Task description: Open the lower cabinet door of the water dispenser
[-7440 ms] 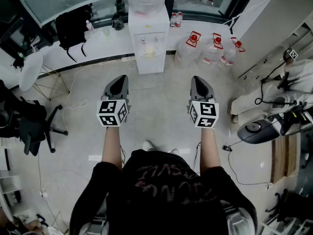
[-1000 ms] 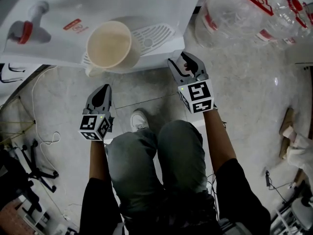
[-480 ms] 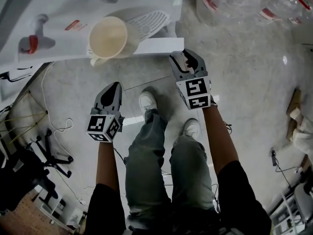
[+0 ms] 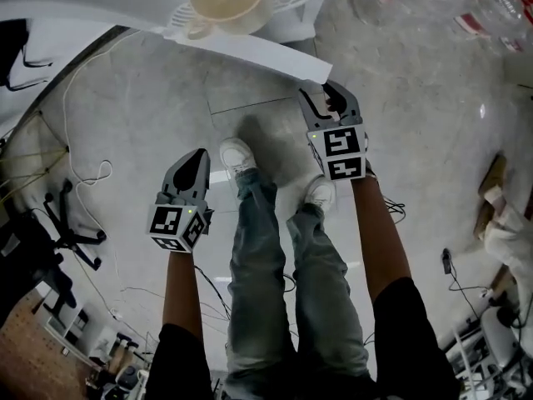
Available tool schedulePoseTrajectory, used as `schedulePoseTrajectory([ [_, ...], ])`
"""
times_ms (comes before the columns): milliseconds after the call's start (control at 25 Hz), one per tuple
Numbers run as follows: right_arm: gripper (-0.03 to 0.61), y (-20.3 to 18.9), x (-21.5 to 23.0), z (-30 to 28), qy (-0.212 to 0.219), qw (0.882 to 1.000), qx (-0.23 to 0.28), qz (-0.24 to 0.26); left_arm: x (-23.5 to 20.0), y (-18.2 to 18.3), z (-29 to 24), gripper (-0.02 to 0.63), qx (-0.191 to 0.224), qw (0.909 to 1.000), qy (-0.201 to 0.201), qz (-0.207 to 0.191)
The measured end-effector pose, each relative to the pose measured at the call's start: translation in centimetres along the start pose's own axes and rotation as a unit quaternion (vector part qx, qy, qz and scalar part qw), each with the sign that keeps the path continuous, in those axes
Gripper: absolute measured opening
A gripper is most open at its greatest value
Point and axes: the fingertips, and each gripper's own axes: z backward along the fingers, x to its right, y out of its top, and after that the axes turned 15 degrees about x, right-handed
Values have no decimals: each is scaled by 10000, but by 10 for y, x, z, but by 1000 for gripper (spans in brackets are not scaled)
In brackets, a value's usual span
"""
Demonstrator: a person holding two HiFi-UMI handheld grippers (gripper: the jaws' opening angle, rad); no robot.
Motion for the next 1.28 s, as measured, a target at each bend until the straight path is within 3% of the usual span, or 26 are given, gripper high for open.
schedulePoseTrajectory([
  [400,190,-25,-78,33,-8,9999,-98,23,-11,-14,49,12,33,9993,-328,-196],
  [640,202,-38,-127,42,160,9987,-389,296,-25,-23,86,12,8,9987,-501,-131],
  [880,201,-41,-163,44,186,9978,-576,282,-49,-34,121,12,-103,9992,-396,19],
  [1280,190,-50,-232,36,869,9932,-673,373,-68,-51,153,12,-146,9993,-236,263],
])
